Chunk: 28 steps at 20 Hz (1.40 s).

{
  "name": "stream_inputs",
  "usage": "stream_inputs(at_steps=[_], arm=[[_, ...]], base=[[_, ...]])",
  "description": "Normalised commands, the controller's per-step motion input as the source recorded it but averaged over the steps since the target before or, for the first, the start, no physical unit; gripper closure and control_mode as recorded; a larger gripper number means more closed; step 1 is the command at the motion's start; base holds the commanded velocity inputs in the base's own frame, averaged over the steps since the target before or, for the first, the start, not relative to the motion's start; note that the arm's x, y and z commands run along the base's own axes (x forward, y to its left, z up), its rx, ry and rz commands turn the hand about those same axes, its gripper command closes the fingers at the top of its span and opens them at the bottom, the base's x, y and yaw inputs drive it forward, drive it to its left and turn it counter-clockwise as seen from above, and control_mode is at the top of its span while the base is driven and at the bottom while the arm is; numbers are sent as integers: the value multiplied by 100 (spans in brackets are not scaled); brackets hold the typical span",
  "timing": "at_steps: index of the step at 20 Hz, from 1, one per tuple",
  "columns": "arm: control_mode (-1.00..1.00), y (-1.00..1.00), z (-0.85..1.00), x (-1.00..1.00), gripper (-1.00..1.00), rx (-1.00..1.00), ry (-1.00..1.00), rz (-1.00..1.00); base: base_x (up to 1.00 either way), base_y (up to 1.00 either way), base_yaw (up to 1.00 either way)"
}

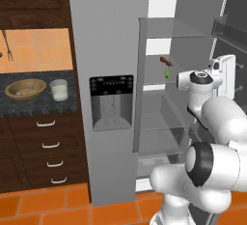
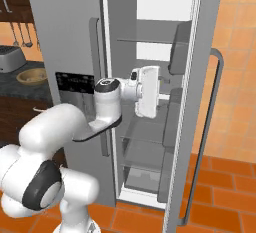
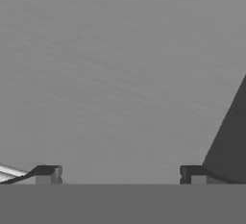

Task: Grab a lemon wedge from the fridge and one ice cube from the ice bowl, and put them in the glass of lemonade.

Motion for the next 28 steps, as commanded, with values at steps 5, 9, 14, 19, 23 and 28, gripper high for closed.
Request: stream_inputs(at_steps=[5, 9, 14, 19, 23, 28], arm=[[-100, 92, 49, -69, -100, -9, -27, 10], [-100, 89, 12, -62, -100, 8, -47, -1], [-100, 97, 0, -55, -100, 26, -59, 0], [-100, 67, 0, -68, -100, 40, -54, 1], [-100, 29, -1, -55, -100, 42, -34, 21], [-100, 36, -12, -32, -100, 37, -15, 38]], base=[[0, 0, 0], [0, 0, 0], [0, 0, 0], [0, 0, 0], [0, 0, 0], [0, 0, 0]])
